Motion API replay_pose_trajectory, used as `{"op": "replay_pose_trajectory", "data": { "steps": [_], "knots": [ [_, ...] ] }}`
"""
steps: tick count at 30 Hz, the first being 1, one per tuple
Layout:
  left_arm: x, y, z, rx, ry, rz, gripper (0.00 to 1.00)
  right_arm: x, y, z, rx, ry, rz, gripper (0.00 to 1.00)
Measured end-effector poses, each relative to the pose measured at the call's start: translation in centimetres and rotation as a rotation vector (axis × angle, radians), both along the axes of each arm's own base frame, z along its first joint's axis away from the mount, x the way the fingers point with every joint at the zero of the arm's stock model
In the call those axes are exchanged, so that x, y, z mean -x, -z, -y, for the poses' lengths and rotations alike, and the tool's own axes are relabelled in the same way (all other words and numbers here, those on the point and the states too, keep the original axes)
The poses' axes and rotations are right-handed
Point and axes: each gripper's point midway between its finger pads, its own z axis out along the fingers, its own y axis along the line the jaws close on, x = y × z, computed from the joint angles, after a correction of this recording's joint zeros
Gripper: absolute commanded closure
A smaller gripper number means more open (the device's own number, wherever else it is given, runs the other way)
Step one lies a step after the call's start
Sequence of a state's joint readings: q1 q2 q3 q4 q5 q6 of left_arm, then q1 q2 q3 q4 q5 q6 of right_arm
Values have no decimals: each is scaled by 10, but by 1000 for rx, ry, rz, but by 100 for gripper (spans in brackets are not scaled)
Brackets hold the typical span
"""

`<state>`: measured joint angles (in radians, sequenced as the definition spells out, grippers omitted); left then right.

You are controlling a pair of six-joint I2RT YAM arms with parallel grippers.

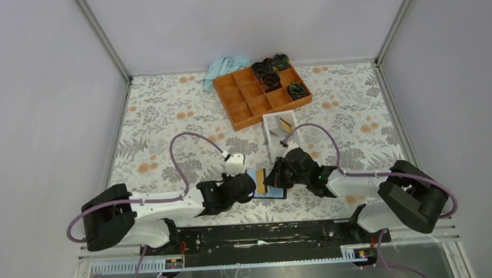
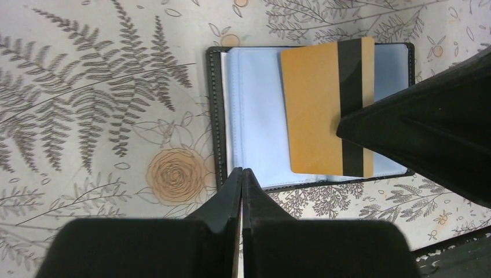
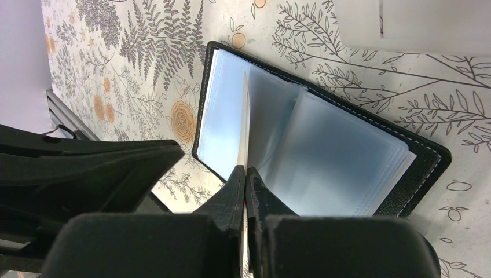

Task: Put the credit cards into the card holder
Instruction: Turn over the card slot in the card holder.

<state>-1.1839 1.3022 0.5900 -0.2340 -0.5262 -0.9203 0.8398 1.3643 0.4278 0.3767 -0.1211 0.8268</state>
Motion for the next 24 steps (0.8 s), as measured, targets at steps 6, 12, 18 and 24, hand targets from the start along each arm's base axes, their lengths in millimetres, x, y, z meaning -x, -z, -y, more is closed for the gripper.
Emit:
{"op": "replay_pose_trajectory", "data": {
  "steps": [6, 12, 18, 24],
  "knots": [
    [1, 11, 11, -1, 36, -18, 100, 0, -1, 0, -3, 0, 3, 100],
    [1, 12, 18, 15, 51, -21, 100, 0, -2, 0, -4, 1, 4, 100],
    [1, 22, 21, -12, 57, -36, 100, 0, -4, 0, -9, 1, 9, 100],
    [-1, 27, 24, -22, 45, -43, 100, 0, -12, 2, -18, 7, 27, 100]
  ]
}}
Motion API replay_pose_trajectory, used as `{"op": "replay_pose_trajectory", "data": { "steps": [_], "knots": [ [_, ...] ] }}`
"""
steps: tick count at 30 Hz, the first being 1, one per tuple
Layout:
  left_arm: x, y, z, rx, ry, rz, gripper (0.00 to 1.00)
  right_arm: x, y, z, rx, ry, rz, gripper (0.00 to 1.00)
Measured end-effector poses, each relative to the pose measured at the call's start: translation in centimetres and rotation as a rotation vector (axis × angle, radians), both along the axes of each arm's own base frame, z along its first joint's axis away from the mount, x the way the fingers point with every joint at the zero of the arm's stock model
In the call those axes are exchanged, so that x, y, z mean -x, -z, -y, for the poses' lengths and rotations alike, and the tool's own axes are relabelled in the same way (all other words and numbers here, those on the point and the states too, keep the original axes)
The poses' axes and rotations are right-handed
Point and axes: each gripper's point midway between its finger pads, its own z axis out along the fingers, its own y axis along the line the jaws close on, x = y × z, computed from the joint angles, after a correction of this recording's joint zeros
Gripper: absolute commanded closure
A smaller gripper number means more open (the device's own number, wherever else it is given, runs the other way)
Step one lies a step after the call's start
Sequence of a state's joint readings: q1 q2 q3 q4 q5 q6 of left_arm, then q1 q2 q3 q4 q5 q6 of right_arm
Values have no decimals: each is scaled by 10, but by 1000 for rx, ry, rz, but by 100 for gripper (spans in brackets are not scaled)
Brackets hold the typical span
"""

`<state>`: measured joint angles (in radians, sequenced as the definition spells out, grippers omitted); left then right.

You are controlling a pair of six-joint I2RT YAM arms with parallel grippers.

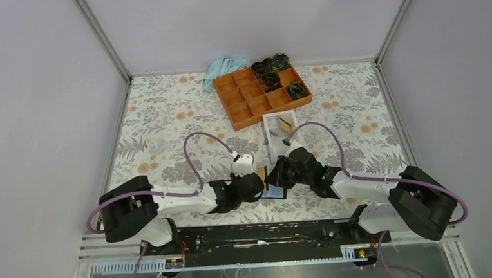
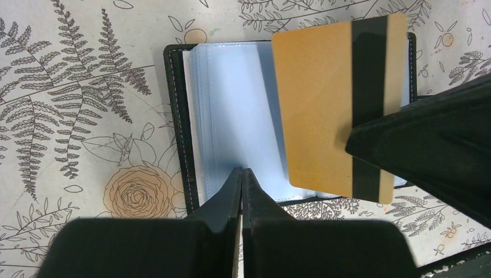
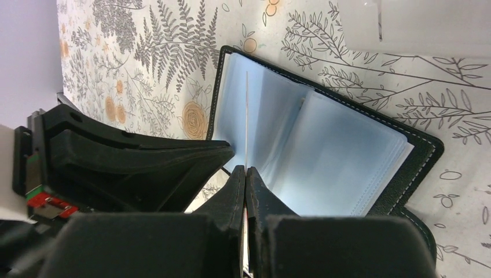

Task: Put the credit cards into the card holder
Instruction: Turn over the card slot in the card holder, then insert the credit card into the card holder.

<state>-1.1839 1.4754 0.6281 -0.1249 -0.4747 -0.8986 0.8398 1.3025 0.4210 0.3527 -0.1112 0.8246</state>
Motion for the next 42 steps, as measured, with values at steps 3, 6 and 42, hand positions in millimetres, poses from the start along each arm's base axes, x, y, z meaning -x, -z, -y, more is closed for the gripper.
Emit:
{"op": "replay_pose_trajectory", "data": {
  "steps": [3, 6, 42],
  "knots": [
    [0, 0, 0, 2, -8, -1, 100, -1, -8, 4, -3, 12, 17, 100],
    [-1, 1, 1, 4, -12, -1, 100, -1, -16, 5, -17, 20, 37, 100],
    [-3, 1, 1, 14, -35, 5, 100, 14, 12, 22, -107, 160, -97, 100]
  ]
}}
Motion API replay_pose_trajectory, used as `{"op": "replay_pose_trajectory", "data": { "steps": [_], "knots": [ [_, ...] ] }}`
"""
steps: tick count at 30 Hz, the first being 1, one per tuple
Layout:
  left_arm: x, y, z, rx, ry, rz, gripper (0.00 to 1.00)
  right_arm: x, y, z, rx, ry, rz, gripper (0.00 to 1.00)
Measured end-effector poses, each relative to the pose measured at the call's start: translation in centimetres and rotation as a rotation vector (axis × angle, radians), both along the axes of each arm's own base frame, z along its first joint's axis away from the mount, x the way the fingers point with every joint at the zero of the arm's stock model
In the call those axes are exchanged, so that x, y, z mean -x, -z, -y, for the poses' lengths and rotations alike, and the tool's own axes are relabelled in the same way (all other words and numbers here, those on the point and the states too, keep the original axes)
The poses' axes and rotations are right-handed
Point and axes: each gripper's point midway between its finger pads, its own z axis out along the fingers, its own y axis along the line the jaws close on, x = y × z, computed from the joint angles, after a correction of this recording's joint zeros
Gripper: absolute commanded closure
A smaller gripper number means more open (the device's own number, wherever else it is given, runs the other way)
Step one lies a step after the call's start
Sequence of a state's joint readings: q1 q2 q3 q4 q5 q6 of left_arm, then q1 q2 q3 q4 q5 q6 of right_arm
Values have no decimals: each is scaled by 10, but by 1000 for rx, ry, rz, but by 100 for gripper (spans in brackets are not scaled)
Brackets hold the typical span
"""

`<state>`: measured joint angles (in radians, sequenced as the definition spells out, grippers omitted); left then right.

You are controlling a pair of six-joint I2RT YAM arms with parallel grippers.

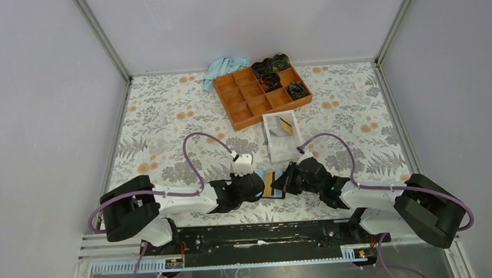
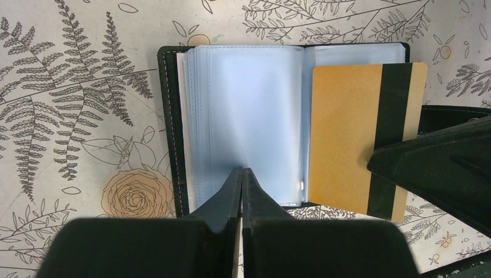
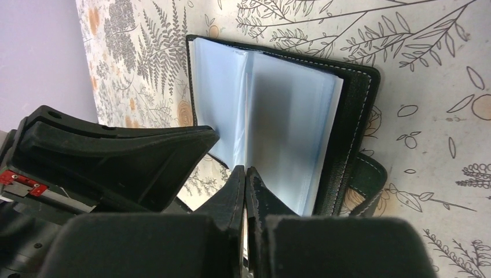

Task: Put the credit cards into the card holder
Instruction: Insert the credit card into the card holder.

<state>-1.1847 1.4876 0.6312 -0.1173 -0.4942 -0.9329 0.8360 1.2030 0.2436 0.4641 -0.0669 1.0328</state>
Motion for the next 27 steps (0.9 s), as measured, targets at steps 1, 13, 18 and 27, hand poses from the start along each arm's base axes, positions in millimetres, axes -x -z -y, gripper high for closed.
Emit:
{"op": "replay_pose_trajectory", "data": {
  "steps": [1, 13, 18, 27],
  "knots": [
    [0, 0, 0, 0, 0, 0, 100, 0, 0, 0, -5, 2, -4, 100],
    [1, 0, -1, 5, -9, 1, 100, -2, -1, 1, -28, 28, -21, 100],
    [1, 0, -1, 8, -12, 0, 100, 0, 5, 1, -40, 33, -40, 100],
    [1, 0, -1, 9, -13, 1, 100, 0, 4, -4, -88, 39, -49, 100]
  ]
}}
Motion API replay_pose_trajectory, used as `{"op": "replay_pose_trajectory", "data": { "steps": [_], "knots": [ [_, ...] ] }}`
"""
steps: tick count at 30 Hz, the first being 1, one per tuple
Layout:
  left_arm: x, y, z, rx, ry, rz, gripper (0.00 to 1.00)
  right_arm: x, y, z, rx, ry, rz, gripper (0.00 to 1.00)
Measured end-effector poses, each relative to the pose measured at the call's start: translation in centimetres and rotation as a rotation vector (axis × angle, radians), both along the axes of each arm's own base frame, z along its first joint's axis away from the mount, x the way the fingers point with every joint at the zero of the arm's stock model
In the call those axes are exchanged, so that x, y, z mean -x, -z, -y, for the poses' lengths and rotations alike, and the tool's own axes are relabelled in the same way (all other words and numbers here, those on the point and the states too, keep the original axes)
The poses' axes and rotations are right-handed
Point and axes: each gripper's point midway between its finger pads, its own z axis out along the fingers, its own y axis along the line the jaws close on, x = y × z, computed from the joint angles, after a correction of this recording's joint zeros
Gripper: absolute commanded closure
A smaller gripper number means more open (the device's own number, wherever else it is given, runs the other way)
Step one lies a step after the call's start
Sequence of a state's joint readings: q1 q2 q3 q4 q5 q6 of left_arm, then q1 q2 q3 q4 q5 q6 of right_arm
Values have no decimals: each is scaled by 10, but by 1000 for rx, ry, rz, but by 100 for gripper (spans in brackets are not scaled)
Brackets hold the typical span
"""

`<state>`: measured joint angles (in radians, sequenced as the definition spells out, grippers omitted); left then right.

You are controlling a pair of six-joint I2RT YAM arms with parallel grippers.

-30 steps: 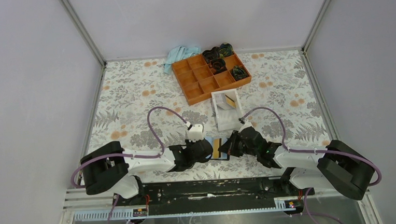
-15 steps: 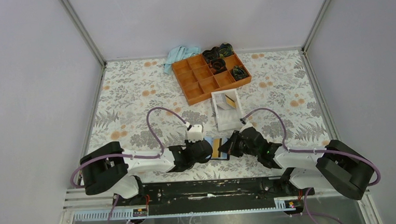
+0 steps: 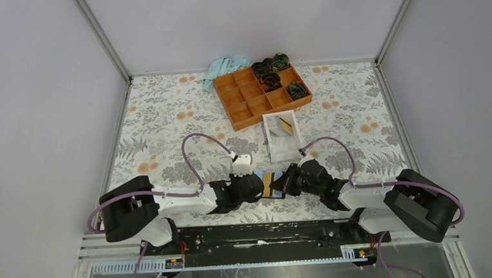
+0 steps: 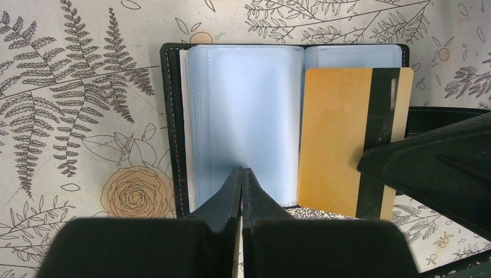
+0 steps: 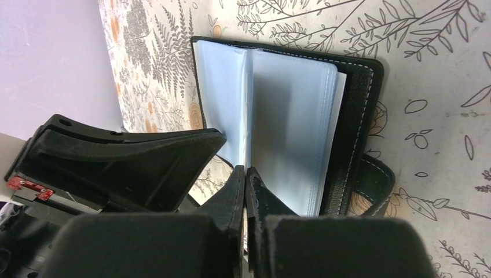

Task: Put the credit cards into the card holder
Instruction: Insert the credit card into the card holder.

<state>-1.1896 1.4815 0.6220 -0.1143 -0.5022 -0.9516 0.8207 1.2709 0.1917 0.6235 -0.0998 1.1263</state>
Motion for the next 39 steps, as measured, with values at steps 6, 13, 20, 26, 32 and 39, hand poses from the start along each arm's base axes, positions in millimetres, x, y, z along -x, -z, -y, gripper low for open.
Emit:
{"op": "replay_pose_trajectory", "data": {
  "steps": [6, 13, 20, 26, 32, 39],
  "knots": [
    [0, 0, 0, 4, -2, 0, 100, -1, -1, 1, -13, 11, -3, 100],
    [1, 0, 0, 11, -4, 0, 100, -1, 0, 0, -35, 17, 1, 100],
    [1, 0, 0, 16, -8, 0, 100, -1, -3, -1, -53, 20, 10, 100],
    [1, 1, 0, 21, -9, 0, 100, -2, -5, -3, -66, 14, 16, 100],
    [2, 1, 1, 21, -6, 0, 100, -1, 1, -3, -59, 8, 4, 100],
    [2, 1, 1, 24, -7, 0, 100, -1, -3, -2, -59, 3, 25, 100]
  ]
}}
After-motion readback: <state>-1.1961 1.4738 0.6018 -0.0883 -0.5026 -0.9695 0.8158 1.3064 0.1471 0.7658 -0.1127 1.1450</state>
